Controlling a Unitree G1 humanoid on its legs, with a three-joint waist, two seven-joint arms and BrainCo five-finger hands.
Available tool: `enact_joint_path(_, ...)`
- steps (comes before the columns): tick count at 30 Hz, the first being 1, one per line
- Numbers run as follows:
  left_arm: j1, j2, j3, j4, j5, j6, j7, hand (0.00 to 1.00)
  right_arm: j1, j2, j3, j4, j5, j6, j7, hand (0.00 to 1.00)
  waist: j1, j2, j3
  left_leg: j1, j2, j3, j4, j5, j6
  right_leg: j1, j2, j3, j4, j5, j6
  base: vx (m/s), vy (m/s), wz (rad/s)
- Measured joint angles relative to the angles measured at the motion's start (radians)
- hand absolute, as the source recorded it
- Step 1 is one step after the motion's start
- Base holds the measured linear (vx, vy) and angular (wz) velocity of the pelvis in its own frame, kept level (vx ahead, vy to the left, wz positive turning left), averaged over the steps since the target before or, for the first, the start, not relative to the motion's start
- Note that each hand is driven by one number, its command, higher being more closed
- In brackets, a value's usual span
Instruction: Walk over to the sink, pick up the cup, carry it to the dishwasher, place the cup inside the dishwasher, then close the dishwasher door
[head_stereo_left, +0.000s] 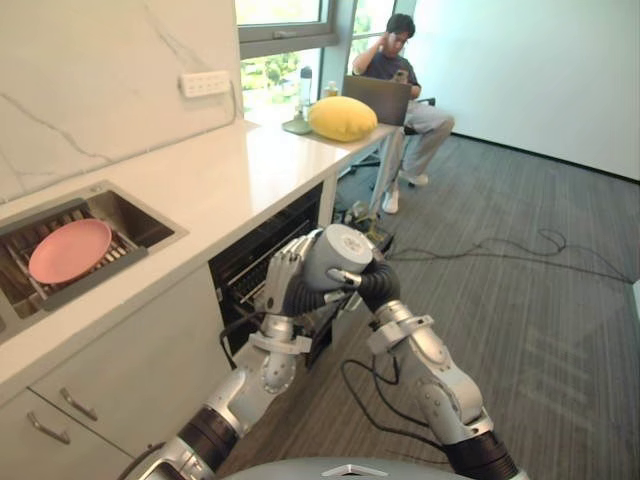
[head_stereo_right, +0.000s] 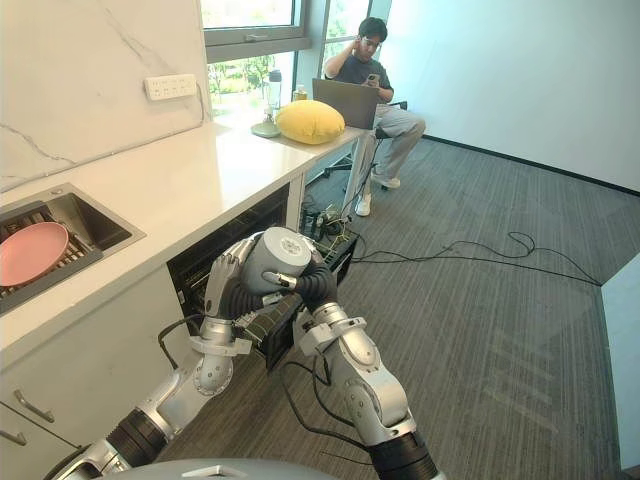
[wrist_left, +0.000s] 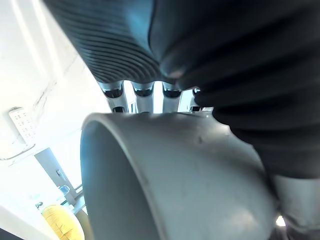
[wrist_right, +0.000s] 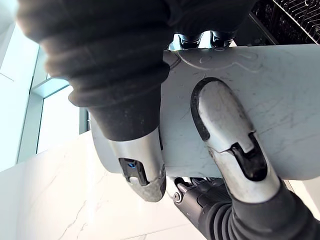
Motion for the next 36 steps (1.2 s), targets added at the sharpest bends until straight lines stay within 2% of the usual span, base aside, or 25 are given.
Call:
enact_joint_path(4, -0.002, 0.021, 0.0, -0.031, 0.0, 0.002, -0.012, 1.0, 0.0, 0.001, 0.012, 0.0, -0.001, -0.03, -0.002, 1.0, -0.001, -0.002, 0.006, -0.002, 0.0, 0.001, 0.0, 0.0, 0.0, 0.0, 0.0, 0.0, -0.004, 0.001, -0.002, 0.0, 0.0, 0.0)
enact_joint_path(16, -0.021, 0.019, -0.001, -0.042, -0.011, 0.004, -0.019, 1.0, 0.0, 0.003, 0.027, -0.021, -0.059, -0.067, -0.047, 1.0, -0.002, -0.002, 0.018, -0.003, -0.001, 0.003, 0.0, -0.001, -0.001, 0.001, -0.005, -0.002, -0.009, 0.004, 0.001, 0.0, 0.0, 0.0)
enact_joint_path(17, -0.021, 0.019, -0.001, -0.044, -0.013, 0.004, -0.019, 0.0, -0.001, 0.004, 0.027, -0.021, -0.059, -0.068, -0.047, 1.0, -0.001, -0.001, 0.019, -0.003, -0.001, 0.003, 0.0, -0.001, -0.001, 0.002, -0.005, -0.002, -0.009, 0.004, 0.001, 0.0, 0.0, 0.0)
enact_joint_path(36, -0.018, -0.017, -0.023, -0.072, -0.082, -0.006, -0.031, 0.0, -0.031, 0.049, 0.023, -0.019, -0.09, -0.08, -0.135, 1.0, 0.002, 0.01, 0.04, -0.002, -0.002, 0.001, 0.0, -0.001, -0.001, 0.004, -0.003, -0.004, -0.01, 0.004, 0.002, 0.0, 0.0, 0.0)
